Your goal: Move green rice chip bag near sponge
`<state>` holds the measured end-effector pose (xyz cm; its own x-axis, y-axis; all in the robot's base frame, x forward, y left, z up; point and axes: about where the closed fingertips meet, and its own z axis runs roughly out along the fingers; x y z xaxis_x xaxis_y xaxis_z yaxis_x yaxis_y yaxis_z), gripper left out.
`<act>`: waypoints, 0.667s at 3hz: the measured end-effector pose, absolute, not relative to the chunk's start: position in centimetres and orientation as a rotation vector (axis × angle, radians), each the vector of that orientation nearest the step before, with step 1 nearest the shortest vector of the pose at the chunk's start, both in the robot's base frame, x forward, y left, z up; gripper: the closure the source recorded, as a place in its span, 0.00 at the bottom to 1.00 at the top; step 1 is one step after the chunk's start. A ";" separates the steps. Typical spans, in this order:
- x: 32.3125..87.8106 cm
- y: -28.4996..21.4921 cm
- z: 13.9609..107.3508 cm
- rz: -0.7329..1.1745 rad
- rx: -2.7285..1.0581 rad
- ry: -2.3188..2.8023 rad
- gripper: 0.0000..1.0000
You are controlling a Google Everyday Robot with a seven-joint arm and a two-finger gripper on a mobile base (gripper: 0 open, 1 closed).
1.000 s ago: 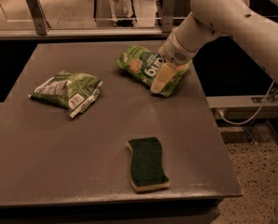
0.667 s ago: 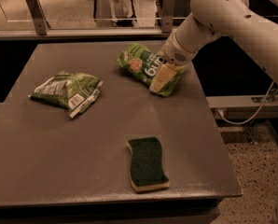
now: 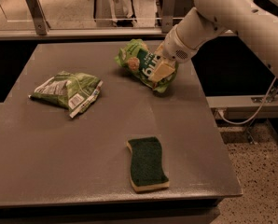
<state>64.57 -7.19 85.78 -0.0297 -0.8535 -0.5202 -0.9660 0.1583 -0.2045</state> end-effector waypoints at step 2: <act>62.6 -10.3 92.6 0.292 -1.721 1.741 1.00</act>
Offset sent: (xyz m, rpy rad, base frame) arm -0.0356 -0.0638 0.1199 0.1192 -0.1798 0.1199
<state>62.55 -10.29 92.62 0.0879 -0.8035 -0.5888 -0.9515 0.1072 -0.2884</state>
